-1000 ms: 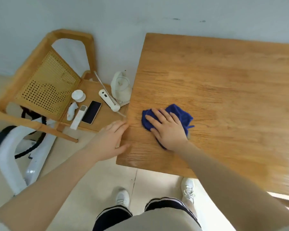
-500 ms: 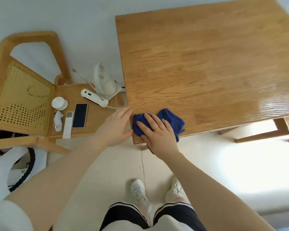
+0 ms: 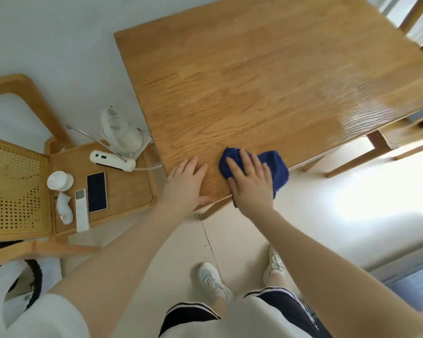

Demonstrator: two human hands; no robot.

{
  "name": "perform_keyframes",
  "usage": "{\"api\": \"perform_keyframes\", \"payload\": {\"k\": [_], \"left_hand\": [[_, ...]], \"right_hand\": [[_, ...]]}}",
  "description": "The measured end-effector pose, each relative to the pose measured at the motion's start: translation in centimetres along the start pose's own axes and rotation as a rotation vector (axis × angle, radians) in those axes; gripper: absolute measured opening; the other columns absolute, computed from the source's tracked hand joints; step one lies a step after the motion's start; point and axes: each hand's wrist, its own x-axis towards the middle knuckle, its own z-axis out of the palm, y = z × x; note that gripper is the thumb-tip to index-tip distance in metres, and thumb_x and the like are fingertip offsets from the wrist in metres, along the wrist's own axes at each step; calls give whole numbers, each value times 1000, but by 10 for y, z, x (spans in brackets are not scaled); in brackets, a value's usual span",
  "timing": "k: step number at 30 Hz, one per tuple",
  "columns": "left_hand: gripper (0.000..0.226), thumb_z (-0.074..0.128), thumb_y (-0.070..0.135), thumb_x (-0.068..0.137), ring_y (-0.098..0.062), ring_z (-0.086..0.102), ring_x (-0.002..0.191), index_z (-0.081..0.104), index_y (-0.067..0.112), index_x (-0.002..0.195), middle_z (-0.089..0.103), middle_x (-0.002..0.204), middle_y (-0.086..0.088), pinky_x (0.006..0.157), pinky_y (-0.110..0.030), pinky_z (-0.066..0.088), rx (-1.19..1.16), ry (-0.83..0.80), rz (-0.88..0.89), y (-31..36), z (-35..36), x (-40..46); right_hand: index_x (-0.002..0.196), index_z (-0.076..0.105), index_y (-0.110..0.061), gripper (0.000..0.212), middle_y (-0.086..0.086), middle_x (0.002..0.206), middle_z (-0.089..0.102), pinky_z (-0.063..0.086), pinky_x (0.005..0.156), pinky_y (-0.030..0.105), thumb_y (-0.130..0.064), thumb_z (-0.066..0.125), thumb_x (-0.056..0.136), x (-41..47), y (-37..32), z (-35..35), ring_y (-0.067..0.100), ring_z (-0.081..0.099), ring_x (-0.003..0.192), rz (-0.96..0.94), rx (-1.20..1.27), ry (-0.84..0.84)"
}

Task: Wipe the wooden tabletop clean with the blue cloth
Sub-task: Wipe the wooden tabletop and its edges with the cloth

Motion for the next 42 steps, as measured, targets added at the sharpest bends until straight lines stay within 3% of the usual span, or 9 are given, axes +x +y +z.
{"api": "perform_keyframes", "payload": {"k": [5,7,15,19,24,29,33,37,42], "left_hand": [[101,61,56,79,-33,-4,144,1,14,149,-6,157,-15,116,-44,10,-98,-118,-132,30,-12,11],[104,56,62,79,-32,-4,144,-6,14,149,-7,157,-15,116,-44,7,-73,-59,-131,43,-12,17],[93,49,60,85,-23,-10,145,-4,18,150,-19,156,-4,116,-38,2,-113,32,17,121,-13,73],[92,50,61,83,-21,-11,145,-3,25,150,-16,157,3,116,-40,1,-95,-12,28,158,-17,114],[114,59,72,67,-27,-8,145,-4,25,150,-15,157,0,117,-42,1,0,-50,-76,190,-32,145],[121,66,68,63,-27,-8,145,-7,25,149,-15,157,-1,117,-42,5,25,-70,-170,209,-30,144],[126,72,61,64,-27,1,145,-10,17,149,-7,158,-5,117,-40,9,-3,-73,-243,222,-42,149],[96,56,56,83,-25,18,142,0,17,150,20,154,-8,113,-39,21,-183,127,-253,238,-47,146],[67,47,37,94,-17,2,145,15,16,149,16,155,-1,114,-40,16,-151,150,-29,266,-44,162]], "right_hand": [[126,56,-27,41,8,139,48,32,104,46,-40,39,90,5,19,-6,29,43,128,-226,19,-17],[125,56,-27,41,8,138,50,34,102,48,-41,41,90,13,49,-14,29,46,126,-264,1,-16],[137,43,-28,55,6,149,33,20,109,50,-50,28,89,69,201,-74,31,28,137,-101,-31,-124],[143,30,-28,49,5,155,19,10,112,46,-39,40,97,101,283,-100,29,14,142,102,-69,-115],[145,26,-30,51,6,156,14,10,112,47,-36,40,97,119,291,-112,29,11,142,239,-65,-75],[136,43,-29,48,9,149,34,25,106,51,-41,28,92,88,257,-93,31,31,136,-117,-79,-147],[132,47,-30,45,8,144,41,31,103,50,-40,29,91,98,264,-96,31,39,132,-224,-47,-165],[132,48,-29,47,7,144,41,30,104,48,-41,29,91,113,301,-108,29,38,133,-334,-32,-186],[142,31,-31,53,2,154,21,14,112,46,-49,26,92,141,378,-134,26,17,142,-48,-51,-149]]}}
